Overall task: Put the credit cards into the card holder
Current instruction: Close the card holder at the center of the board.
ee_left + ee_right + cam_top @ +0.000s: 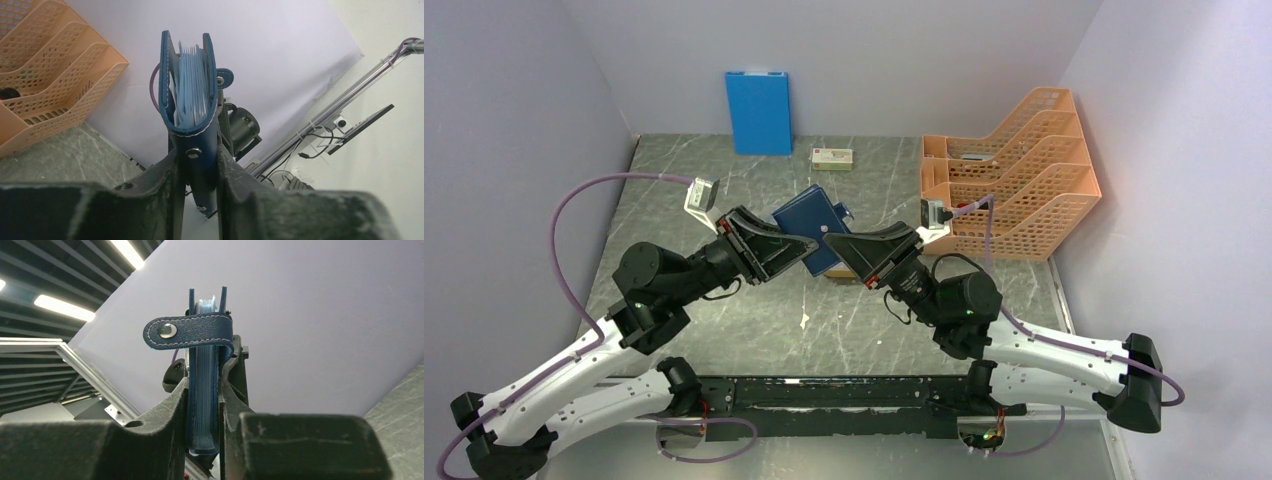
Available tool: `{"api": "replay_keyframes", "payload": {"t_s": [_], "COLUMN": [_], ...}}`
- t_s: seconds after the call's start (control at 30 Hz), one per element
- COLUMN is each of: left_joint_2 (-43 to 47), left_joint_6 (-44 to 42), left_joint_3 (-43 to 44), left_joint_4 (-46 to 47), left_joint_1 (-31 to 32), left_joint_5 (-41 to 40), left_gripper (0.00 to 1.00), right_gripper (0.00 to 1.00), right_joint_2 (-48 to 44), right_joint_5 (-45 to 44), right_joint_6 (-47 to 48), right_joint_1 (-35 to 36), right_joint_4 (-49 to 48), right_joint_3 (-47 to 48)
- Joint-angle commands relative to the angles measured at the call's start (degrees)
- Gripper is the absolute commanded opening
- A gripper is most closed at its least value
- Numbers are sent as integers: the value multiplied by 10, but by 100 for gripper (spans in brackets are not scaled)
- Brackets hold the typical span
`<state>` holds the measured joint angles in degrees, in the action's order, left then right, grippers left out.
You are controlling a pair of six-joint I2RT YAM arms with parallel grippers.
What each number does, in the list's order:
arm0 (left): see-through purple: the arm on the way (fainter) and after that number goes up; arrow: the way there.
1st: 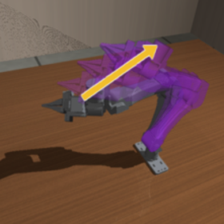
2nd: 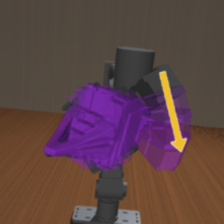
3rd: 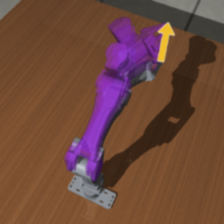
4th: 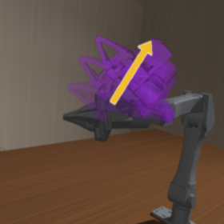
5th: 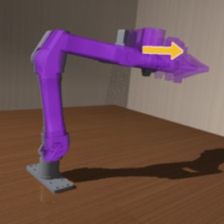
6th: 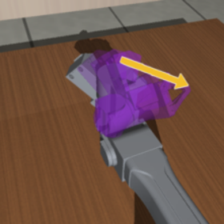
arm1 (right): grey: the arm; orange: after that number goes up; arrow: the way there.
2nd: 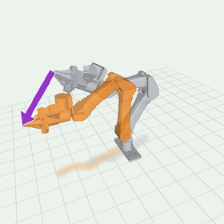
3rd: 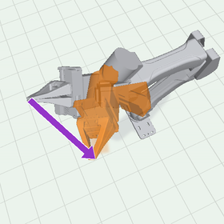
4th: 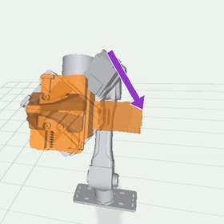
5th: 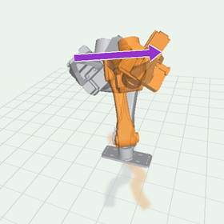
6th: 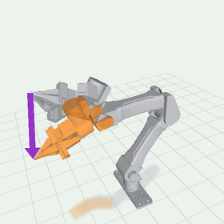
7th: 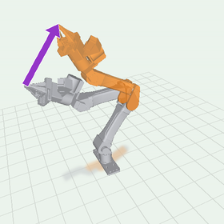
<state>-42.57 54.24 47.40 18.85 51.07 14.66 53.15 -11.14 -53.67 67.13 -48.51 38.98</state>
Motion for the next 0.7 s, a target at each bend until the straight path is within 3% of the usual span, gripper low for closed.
{"api": "replay_keyframes", "payload": {"t_s": [0.0,0.07,0.2,0.3,0.33,0.4,0.57,0.67], "left_joint_2": [2,3,21,43,50,63,81,79], "left_joint_6": [-15,-17,-33,-59,-70,-93,-143,-162], "left_joint_3": [18,17,22,39,49,68,111,135], "left_joint_4": [4,2,-38,-139,-176,-255,-382,-426], "left_joint_1": [-3,-3,-2,-3,-3,-3,-3,-3], "left_joint_5": [3,0,-32,-85,-100,-121,-128,-117], "left_gripper": [21,7,5,5,5,5,5,5], "right_gripper": [0,0,1,42,51,59,62,62], "right_joint_2": [-1,-1,-17,-58,-74,-105,-153,-122], "right_joint_5": [-4,-2,13,18,15,16,5,-1], "right_joint_6": [-1,-1,14,45,58,89,168,207], "right_joint_1": [-1,-1,-1,-1,0,-1,0,-1], "right_joint_4": [-22,-20,21,151,201,323,527,608], "right_joint_3": [1,1,9,37,46,69,128,195]}}
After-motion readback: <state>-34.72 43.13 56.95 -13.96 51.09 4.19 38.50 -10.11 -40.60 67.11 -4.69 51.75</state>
